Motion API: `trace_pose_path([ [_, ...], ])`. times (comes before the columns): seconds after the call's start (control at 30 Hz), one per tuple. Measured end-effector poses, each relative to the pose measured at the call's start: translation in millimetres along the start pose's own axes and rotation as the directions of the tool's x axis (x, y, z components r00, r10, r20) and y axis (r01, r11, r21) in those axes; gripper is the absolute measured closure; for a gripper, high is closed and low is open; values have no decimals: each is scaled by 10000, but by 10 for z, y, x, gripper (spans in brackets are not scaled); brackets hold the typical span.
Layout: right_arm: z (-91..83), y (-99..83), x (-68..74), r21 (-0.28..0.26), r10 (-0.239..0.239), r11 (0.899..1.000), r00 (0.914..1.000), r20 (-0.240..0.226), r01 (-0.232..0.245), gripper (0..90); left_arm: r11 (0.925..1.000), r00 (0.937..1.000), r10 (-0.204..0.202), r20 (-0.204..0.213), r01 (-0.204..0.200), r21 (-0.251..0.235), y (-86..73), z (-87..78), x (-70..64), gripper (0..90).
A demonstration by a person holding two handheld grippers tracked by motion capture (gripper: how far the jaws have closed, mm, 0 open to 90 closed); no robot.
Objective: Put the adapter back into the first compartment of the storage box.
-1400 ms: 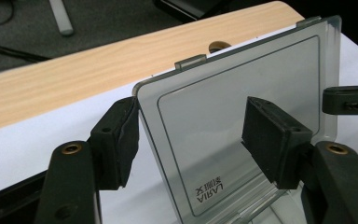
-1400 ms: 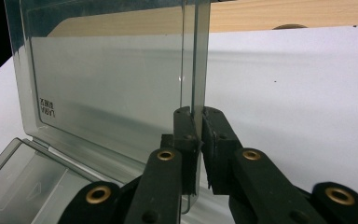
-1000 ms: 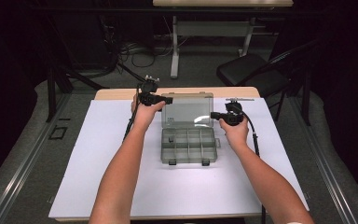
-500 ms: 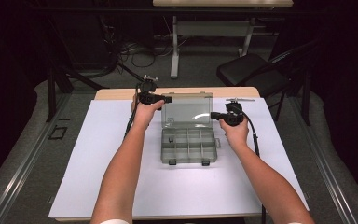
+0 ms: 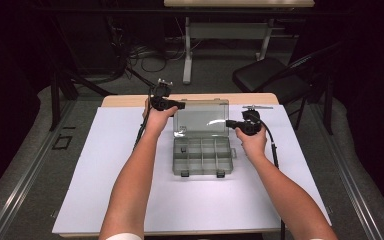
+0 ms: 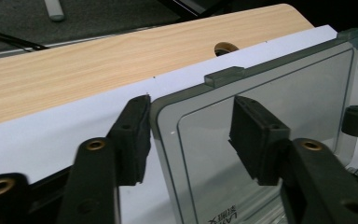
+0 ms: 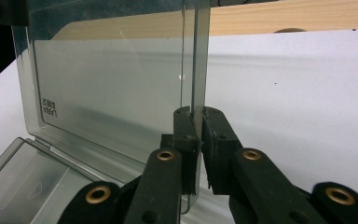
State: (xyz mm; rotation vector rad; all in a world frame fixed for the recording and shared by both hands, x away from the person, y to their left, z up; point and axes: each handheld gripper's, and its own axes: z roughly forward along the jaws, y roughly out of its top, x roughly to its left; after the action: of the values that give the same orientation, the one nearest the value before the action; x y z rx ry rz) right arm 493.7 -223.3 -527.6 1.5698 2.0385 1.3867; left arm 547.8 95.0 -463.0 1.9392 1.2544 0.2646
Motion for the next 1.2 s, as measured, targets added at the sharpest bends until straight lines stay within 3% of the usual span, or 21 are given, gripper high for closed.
trace_pose_path([
  [0.07, -4, -1, 2, -2, -18, 10000, 10000, 17, 18, 850, 9999, 9999, -139, 33, 140, -69, -2, -26, 32, 565],
  [0.3, -5, -5, -1, -31, -37, 10000, 10000, 8, 37, 849, 10000, 9999, -31, -109, 31, -44, 0, -57, 60, 700],
  [0.6, -4, -13, -2, -82, 26, 10000, 10000, -7, -26, 848, 9999, 9999, -9, 159, 11, -112, -14, -95, 95, 738],
  [1.2, -4, -15, -5, -114, -23, 9999, 10000, -39, 23, 847, 9995, 9993, 269, 276, -265, -161, -24, -128, 122, 772],
])
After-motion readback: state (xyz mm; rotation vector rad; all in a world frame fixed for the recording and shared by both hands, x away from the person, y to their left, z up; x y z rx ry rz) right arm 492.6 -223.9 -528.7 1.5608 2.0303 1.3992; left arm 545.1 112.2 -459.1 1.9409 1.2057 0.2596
